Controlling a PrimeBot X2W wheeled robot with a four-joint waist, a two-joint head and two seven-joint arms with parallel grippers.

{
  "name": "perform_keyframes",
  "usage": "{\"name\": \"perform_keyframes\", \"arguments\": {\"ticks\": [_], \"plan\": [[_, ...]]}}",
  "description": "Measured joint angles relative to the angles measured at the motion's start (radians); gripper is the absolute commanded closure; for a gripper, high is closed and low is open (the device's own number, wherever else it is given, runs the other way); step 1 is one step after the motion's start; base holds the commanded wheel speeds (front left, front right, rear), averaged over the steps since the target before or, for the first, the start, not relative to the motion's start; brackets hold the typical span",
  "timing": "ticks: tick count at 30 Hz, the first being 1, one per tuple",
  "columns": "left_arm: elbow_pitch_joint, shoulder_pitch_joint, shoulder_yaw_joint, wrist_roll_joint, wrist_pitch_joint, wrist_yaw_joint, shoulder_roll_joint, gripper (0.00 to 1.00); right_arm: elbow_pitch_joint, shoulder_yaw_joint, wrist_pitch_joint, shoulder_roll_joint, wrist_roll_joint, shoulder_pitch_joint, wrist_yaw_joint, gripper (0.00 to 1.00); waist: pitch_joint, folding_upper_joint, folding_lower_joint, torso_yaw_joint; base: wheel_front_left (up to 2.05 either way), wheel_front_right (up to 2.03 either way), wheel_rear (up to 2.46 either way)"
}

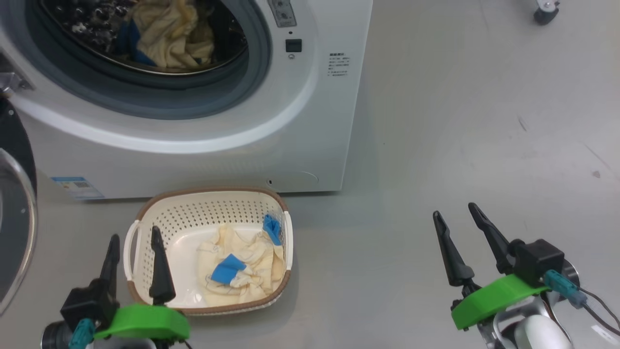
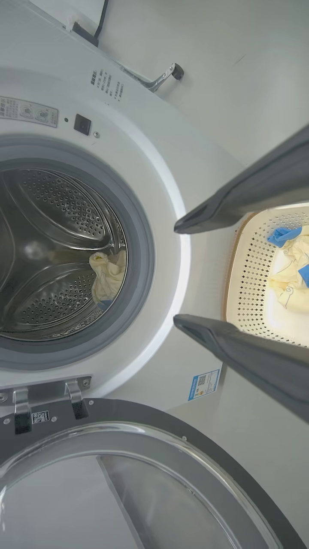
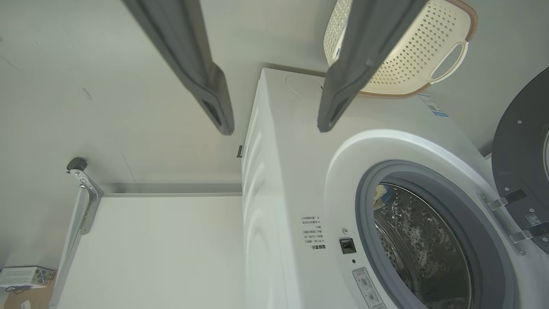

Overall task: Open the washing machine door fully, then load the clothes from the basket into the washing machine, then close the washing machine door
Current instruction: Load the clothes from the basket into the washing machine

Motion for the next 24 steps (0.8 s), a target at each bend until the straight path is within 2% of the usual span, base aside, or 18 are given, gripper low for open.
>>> {"name": "perform_keyframes", "arguments": {"ticks": [11, 24], "plan": [[-0.007, 0.078, 0.000, 0.043, 0.000, -0.011, -0.019, 0.00, -0.074, -0.021, 0.052, 0.001, -0.004, 0.098, 0.000, 0.00, -0.092, 0.0000, 0.0000, 0.056, 0.00, 0.00, 0.00], [-0.005, 0.084, 0.002, 0.060, 0.000, -0.031, -0.031, 0.00, -0.096, -0.028, 0.062, 0.001, -0.007, 0.115, 0.000, 0.00, -0.088, 0.0000, 0.0002, 0.068, 0.00, 0.00, 0.00]]}}
